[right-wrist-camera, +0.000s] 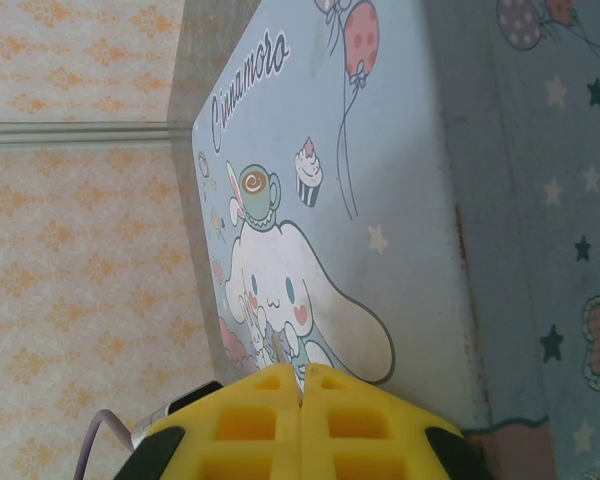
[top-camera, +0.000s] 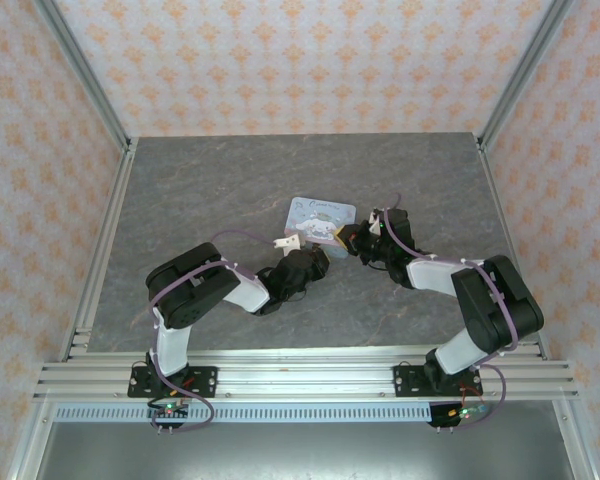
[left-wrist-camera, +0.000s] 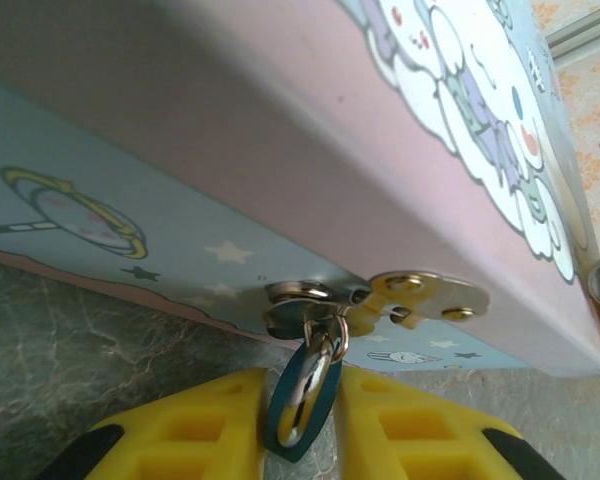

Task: Unlock the padlock with the key

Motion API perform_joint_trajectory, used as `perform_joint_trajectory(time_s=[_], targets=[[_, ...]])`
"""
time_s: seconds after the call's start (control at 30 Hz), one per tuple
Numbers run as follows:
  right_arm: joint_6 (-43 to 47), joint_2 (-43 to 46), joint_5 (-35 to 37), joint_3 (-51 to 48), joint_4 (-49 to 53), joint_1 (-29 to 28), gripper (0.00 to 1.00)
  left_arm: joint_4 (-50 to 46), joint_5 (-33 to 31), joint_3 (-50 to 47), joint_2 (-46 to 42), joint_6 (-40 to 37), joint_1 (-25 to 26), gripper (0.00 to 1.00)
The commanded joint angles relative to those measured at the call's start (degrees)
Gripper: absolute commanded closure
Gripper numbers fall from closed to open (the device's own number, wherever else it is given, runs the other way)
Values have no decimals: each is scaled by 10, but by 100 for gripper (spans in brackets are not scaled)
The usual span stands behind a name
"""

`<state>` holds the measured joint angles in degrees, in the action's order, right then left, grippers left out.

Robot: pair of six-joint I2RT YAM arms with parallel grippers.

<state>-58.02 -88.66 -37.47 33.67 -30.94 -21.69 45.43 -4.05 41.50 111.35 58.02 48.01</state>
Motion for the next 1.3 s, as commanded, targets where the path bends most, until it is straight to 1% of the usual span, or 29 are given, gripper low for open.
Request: perform_joint_trajectory(time_s=[0.0,0.23,0.4,0.5,0.57,0.7,0.87,1.0,1.1,1.27], targets=[[0,-20,12,2,23,1,100,-71,-50,-4,0,-12,-7,78],[-3,-13,7,4,22,1,100,-48,-43,-3,-5,24,-9,84],[-7,1,0,7,22,1,100,-28,-30,-3,-11,61,-13,94],[-3,31,-6,3,29,1,100,-25,-17,-8,-16,82,-18,100],[4,58,-6,-3,43,2,100,-25,-4,-13,-33,96,-24,100],[23,124,-2,-30,73,1,100,-27,44,-18,-46,115,-41,100],[10,186,-4,-94,54,1,100,-31,114,-23,-65,134,-65,100],[2,238,-7,-139,46,-1,100,-62,173,-18,-95,121,-77,100],[0,276,-7,-160,55,-4,100,-84,201,-19,-121,106,-81,100],[-8,328,-3,-184,66,-11,100,-99,232,-26,-154,104,-91,100]])
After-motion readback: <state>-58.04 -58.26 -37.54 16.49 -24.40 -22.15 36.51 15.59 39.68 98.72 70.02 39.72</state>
